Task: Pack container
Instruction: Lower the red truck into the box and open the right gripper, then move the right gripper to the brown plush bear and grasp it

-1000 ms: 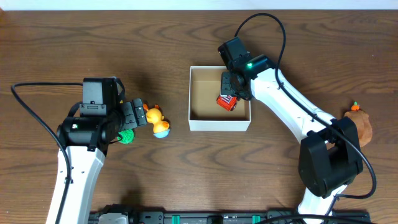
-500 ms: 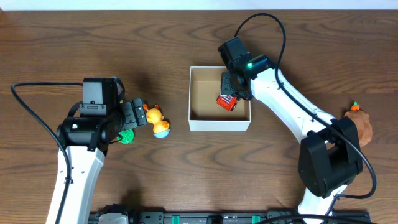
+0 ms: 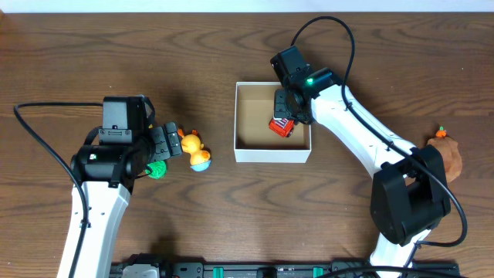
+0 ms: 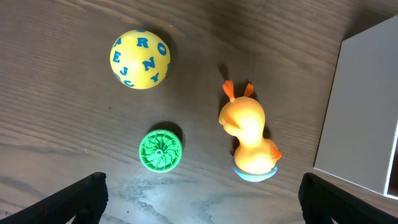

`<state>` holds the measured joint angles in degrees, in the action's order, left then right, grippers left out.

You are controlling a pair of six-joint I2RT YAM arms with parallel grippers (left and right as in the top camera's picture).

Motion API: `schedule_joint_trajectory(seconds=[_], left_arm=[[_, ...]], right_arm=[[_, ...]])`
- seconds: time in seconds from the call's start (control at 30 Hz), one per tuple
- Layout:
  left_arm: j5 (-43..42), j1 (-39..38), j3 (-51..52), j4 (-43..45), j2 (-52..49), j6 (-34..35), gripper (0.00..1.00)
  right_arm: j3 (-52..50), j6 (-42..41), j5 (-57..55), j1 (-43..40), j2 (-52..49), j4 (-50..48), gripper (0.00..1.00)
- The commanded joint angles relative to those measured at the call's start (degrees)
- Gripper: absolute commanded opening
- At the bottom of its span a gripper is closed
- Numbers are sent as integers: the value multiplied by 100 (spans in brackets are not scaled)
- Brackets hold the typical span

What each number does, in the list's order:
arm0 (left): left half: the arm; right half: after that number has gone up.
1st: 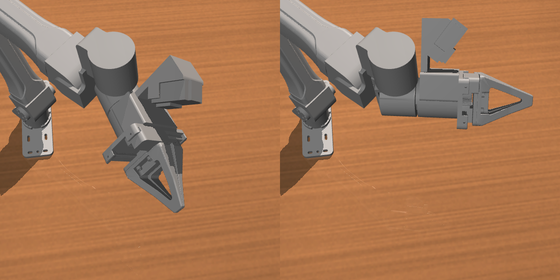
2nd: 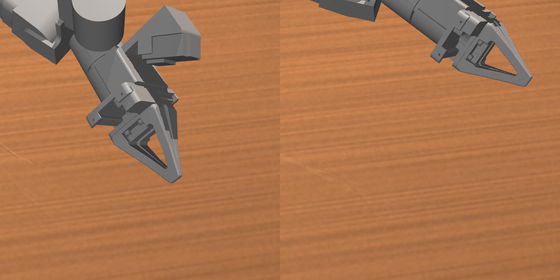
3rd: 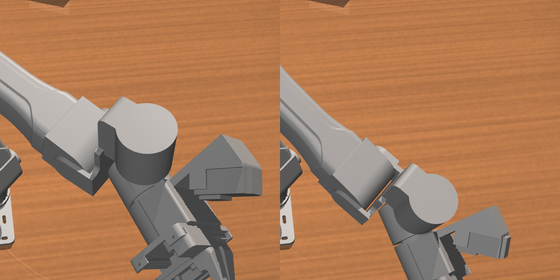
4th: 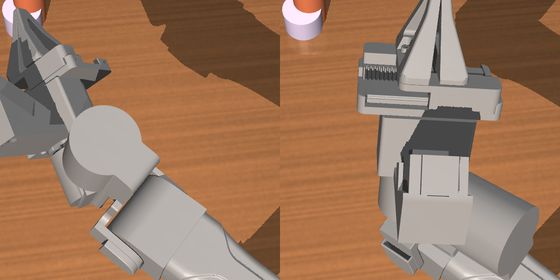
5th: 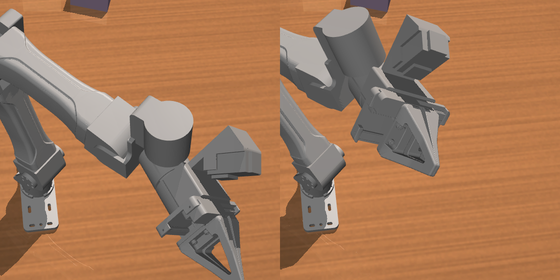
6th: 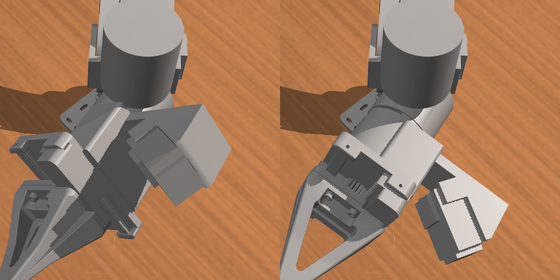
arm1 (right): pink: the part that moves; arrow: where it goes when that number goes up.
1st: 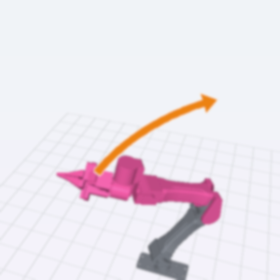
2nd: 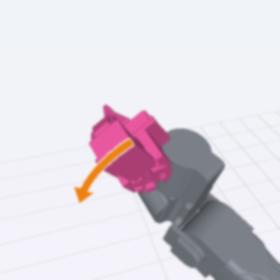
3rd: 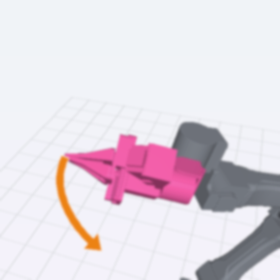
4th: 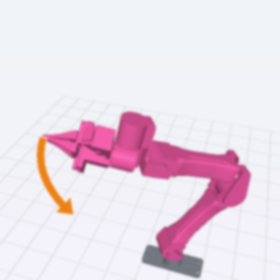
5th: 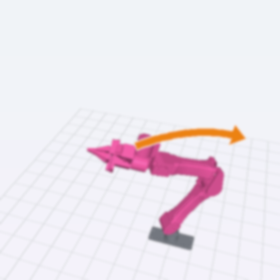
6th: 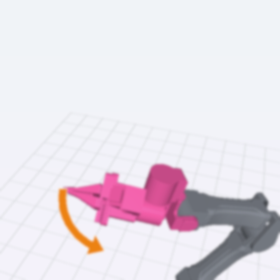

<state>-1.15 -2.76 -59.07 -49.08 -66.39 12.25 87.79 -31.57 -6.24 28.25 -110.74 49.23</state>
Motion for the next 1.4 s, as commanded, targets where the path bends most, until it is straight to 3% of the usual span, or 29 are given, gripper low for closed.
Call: schedule_joint_trajectory(seconds=[0.0,0.53,0.87,0.97,1.13,1.37], left_arm=[[9,24,-116,-13,-17,55,98],[9,24,-116,-13,-17,55,98],[9,24,-116,-15,-17,55,98],[9,24,-116,-17,-17,55,98],[9,24,-116,-15,-17,55,98],[9,24,-116,-13,-17,55,98]], right_arm=[[55,138,39,-11,-26,-17,58],[74,540,188,-11,201,-232,74],[83,787,61,-291,1193,-249,85],[83,789,44,-778,1683,-52,88],[83,1029,46,-2277,2354,741,96],[37,2542,286,-4433,2343,1545,99]])
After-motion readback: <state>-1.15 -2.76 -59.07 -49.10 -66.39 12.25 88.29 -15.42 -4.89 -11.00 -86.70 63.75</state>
